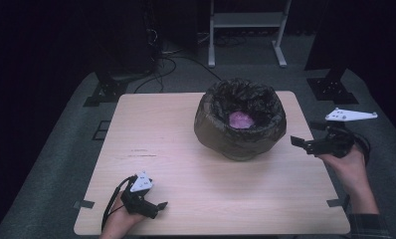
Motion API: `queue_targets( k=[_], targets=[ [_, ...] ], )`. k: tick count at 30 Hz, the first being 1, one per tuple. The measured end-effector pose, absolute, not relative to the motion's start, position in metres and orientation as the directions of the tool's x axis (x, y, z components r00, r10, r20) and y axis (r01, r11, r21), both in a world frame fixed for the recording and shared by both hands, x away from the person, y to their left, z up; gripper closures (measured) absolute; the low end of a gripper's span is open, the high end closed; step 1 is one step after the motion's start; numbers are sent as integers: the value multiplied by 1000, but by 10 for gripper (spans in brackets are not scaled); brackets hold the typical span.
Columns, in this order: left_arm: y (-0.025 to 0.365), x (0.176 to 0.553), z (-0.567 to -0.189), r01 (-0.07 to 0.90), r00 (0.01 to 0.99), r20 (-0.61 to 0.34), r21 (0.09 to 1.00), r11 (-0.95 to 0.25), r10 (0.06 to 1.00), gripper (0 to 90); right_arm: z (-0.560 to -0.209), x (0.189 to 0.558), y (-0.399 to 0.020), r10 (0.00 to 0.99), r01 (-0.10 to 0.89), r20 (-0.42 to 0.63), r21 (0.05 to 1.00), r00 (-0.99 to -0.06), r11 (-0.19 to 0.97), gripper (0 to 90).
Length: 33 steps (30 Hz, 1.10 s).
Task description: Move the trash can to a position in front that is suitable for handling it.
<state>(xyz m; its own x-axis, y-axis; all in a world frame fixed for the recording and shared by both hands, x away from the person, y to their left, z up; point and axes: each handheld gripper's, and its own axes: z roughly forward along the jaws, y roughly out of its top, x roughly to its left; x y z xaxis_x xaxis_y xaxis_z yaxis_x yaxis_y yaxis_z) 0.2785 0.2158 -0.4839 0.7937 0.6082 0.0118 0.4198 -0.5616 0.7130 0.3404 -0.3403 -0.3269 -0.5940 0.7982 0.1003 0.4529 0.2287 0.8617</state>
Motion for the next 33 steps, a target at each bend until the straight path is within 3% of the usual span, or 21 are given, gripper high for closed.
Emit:
queue_targets(
  k=[16, 33],
  targets=[
    [216, 279, -484, 419, 794, 13, 713, -562, 608, 0, -289, 390, -301, 778, 437, 83, 861, -623, 259, 0],
    [216, 278, -484, 418, 794, 14, 712, -564, 607, 0, -322, 432, -275, 787, 510, 65, 794, -614, 332, 0]
  ],
)
